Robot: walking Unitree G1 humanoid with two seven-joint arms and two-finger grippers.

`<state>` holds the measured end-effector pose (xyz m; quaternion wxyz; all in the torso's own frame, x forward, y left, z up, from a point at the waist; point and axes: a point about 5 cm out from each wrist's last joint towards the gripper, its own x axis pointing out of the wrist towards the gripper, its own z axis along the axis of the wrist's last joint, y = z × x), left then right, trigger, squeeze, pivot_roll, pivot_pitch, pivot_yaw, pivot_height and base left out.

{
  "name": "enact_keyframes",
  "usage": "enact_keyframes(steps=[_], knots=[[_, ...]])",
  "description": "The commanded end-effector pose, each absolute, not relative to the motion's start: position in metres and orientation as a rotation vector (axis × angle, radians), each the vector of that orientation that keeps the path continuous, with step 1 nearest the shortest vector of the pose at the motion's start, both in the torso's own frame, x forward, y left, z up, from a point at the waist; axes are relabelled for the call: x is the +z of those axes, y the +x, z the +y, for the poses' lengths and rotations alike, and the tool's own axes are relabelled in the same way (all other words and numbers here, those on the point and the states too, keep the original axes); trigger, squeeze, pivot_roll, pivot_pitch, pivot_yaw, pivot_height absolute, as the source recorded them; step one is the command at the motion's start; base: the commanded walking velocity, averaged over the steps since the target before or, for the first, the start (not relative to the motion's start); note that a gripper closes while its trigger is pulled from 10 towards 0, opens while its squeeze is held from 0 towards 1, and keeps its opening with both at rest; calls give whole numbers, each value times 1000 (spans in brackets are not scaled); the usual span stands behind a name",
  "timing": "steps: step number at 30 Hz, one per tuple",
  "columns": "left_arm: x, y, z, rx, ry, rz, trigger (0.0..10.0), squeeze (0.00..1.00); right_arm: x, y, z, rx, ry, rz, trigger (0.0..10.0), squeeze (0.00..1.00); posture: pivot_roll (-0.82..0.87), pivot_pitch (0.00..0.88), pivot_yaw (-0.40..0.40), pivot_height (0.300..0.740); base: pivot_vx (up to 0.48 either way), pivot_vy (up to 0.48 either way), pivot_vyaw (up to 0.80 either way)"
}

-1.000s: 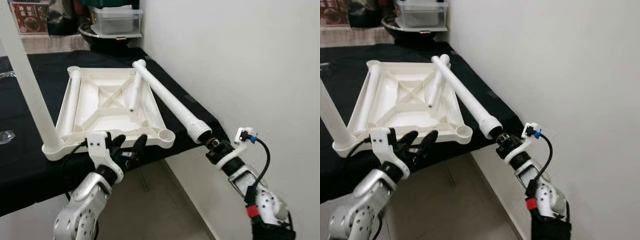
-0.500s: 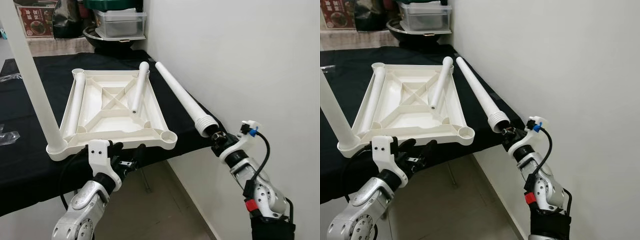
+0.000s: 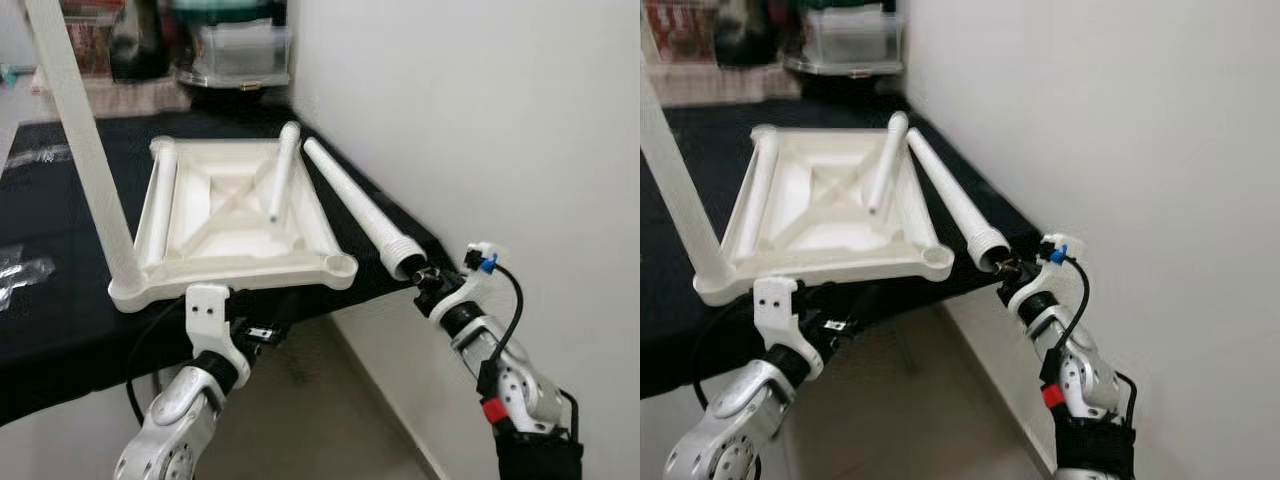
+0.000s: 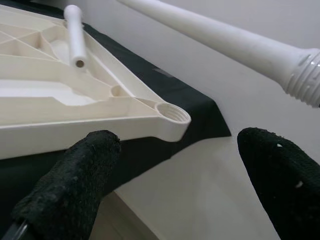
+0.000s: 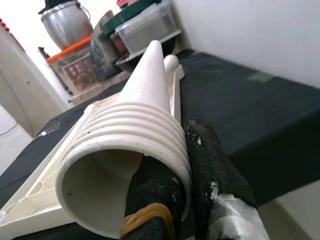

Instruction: Building children table

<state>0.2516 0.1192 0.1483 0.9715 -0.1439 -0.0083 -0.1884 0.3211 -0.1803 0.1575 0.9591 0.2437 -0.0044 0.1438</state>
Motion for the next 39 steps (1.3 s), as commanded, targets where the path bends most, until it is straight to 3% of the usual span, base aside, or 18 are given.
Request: enact_keyframes(steps=[1, 25, 30, 39], knots=[[148, 251, 118, -376, -280, -17, 10000, 0, 160, 322, -183, 279, 477, -25, 10000, 0, 85, 15, -103, 740, -262, 0, 0], [144, 251, 117, -380, -275, -2, 10000, 0, 158, 322, -178, 291, 449, -16, 10000, 0, 76, 26, -99, 740, -281, 0, 0], [143, 250, 116, -383, -283, 2, 10000, 0, 156, 321, -180, 297, 452, -9, 10000, 0, 73, 26, -95, 740, 0, 0, 0], [150, 254, 116, -392, -410, -7, 10000, 0, 153, 310, -186, 450, 635, 8, 10000, 0, 62, 34, -95, 740, 0, 0, 0]])
